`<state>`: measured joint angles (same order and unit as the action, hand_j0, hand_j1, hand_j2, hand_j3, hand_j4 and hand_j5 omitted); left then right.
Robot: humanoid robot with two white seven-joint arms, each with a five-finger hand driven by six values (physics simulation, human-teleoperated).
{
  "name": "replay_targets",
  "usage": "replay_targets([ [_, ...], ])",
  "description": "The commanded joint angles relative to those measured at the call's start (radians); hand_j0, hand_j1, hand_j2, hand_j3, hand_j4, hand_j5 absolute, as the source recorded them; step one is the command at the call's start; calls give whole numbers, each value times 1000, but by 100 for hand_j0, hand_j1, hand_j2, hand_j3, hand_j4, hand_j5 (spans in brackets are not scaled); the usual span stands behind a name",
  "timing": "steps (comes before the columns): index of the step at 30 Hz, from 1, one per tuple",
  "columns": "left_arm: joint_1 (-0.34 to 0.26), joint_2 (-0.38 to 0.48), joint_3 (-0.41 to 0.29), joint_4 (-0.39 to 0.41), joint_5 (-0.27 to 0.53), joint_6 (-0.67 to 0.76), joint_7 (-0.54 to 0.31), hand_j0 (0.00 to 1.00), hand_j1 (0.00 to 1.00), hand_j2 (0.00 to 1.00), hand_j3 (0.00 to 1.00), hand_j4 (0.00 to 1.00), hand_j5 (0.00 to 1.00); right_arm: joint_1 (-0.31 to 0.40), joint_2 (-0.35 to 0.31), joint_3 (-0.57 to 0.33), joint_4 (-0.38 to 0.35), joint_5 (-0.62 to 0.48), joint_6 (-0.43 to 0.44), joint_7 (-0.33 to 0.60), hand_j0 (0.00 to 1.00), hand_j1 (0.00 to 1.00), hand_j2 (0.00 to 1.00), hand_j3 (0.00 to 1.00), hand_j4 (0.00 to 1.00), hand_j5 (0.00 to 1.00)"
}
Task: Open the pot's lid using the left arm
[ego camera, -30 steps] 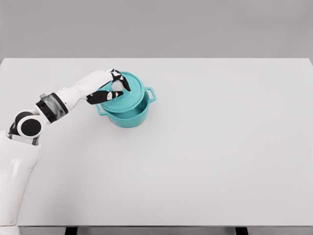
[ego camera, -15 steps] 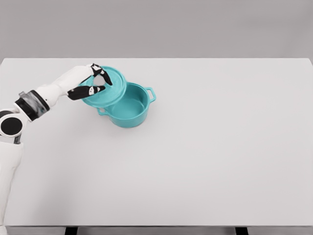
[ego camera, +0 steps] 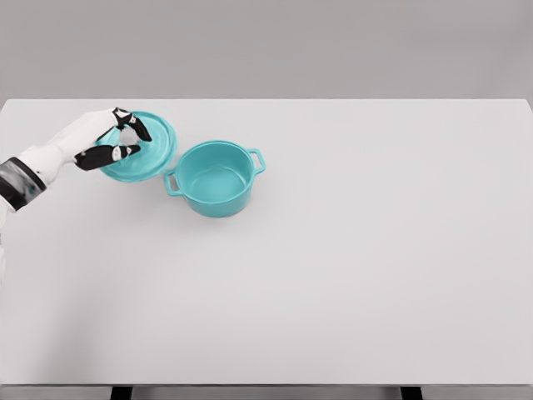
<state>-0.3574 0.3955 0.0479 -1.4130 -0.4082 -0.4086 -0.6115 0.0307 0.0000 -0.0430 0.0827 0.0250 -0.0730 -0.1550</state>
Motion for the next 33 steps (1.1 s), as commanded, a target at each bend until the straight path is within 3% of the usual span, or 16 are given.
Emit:
replay_targets([
  [1,2,10,17,8,6,4,1,43,43,43,43,43,43,0,0,0,0,0,-1,0,100,100,100,100,100,100],
  [12,8,45,38,88,8,4,1,49,49,49,49,49,49,0,0,0,0,0,-1,0,100,100,100,100,100,100],
  [14,8,46,38,97,6,4,1,57,57,57,57,57,57,0,0,0,0,0,-1,0,100,100,100,100,100,100],
  [16,9,49,36,104,5,4,1,79,79,79,79,79,79,0,0,0,0,0,-1,0,100,100,100,100,100,100],
  [20,29,69,35,106,3,8,1,100,100,100,100,100,100,0,0,0,0,0,1,0,100,100,100,100,100,100],
  [29,37,74,38,104,18,4,1,100,100,100,100,100,100,0,0,0,0,0,-1,0,100,100,100,100,100,100],
  [33,44,85,93,115,20,4,1,100,100,100,100,100,100,0,0,0,0,0,1,0,100,100,100,100,100,100],
])
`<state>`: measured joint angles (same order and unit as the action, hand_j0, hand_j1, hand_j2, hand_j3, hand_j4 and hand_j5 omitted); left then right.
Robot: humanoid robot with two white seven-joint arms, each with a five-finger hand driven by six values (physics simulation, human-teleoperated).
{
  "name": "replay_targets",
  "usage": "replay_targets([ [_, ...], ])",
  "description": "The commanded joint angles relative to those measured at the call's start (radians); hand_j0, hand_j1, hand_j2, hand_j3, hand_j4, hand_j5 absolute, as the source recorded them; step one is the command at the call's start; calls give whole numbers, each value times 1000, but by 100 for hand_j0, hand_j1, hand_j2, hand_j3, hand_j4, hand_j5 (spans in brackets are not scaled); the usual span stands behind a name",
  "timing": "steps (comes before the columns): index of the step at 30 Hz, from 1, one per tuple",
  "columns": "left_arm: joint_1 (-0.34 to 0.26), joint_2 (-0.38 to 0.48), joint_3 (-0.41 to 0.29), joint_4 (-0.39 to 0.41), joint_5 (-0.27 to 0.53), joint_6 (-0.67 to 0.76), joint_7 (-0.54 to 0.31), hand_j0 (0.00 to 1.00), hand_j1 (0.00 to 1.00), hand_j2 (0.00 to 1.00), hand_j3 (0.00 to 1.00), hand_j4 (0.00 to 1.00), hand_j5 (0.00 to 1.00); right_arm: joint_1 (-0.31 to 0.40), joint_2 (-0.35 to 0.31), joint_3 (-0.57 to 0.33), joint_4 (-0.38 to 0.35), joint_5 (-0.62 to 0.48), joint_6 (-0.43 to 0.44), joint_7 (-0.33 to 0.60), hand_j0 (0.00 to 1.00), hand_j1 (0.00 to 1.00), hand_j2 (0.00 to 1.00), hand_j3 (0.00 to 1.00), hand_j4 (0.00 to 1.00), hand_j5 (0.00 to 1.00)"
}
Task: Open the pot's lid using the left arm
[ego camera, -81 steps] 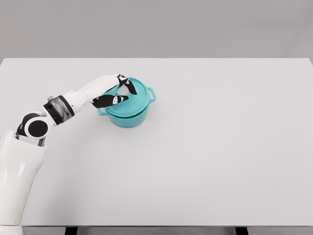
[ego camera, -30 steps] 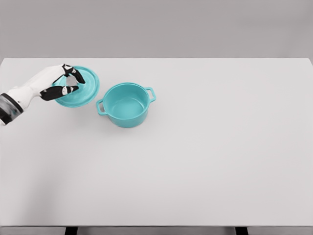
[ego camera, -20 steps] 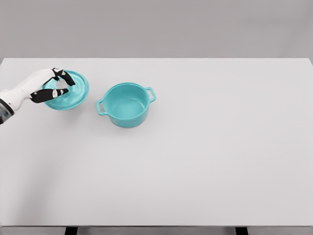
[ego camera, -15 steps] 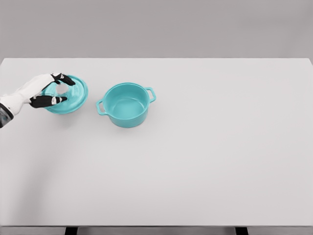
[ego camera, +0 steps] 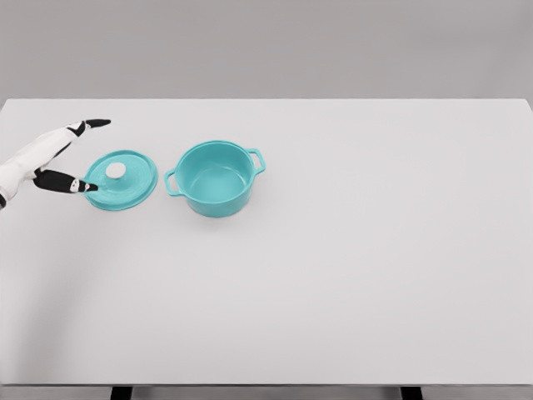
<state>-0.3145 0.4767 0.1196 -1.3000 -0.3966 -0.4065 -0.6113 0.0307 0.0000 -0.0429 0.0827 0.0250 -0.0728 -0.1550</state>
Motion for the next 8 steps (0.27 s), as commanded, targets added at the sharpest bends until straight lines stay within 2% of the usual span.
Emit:
replay_targets([
  [1,0,11,26,24,9,0,0,100,100,100,100,100,100,0,0,0,0,0,1,0,100,100,100,100,100,100],
  [8,0,19,38,41,9,0,0,100,100,100,100,100,100,0,0,0,0,0,1,0,100,100,100,100,100,100],
])
